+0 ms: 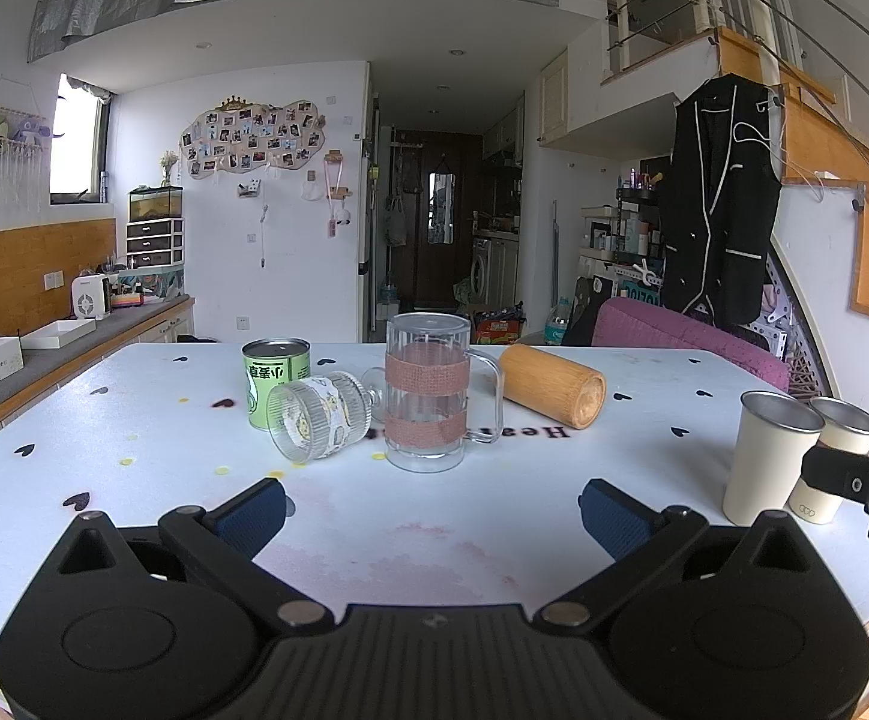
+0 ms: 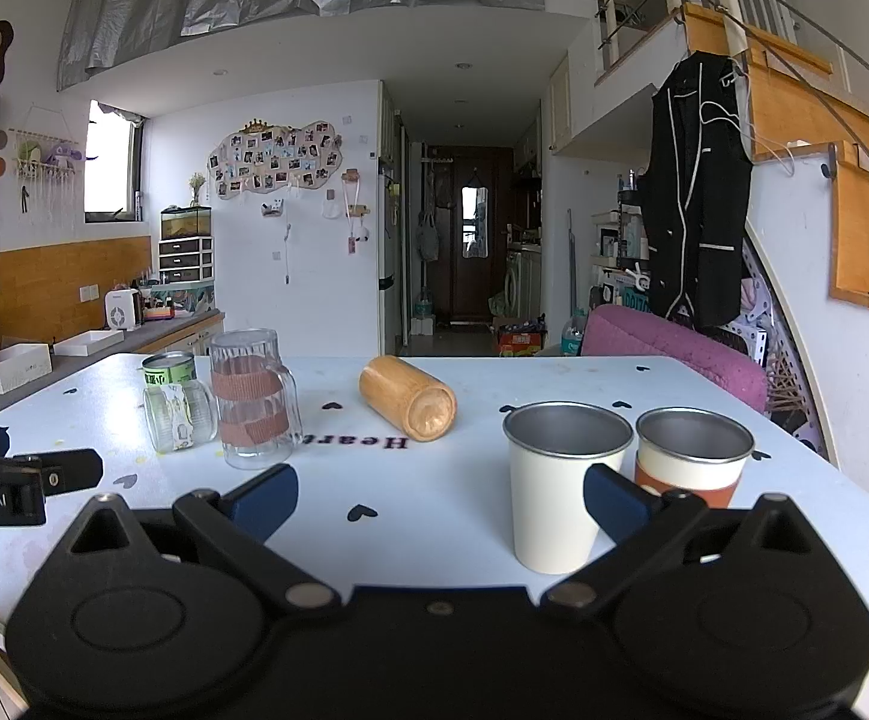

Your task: Flip cup upright

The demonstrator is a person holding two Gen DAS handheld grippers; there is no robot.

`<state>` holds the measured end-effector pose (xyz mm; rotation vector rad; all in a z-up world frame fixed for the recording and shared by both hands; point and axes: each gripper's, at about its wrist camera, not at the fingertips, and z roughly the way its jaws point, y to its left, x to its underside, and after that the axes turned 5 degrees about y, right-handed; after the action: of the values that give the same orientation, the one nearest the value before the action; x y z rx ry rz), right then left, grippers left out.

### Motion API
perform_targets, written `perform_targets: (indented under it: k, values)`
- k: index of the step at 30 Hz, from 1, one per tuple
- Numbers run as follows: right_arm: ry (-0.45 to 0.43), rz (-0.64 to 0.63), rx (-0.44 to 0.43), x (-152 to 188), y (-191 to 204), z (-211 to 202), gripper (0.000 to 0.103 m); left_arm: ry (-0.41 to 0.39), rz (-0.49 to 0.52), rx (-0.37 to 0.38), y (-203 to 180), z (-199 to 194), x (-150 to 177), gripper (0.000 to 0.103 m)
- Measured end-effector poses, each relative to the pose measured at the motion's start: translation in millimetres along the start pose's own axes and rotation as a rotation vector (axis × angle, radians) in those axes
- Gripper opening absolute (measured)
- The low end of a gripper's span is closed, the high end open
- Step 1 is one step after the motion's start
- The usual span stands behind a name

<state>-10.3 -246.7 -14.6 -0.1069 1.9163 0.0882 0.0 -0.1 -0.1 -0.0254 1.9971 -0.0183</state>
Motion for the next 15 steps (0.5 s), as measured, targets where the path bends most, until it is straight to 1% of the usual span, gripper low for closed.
perform_targets:
  k: [15]
  values:
    - [0.000,0.000,0.000,0.3,-0.8,0.4,0.102,0.000,0.001,-0.001,0.0,0.0,0.0,0.103]
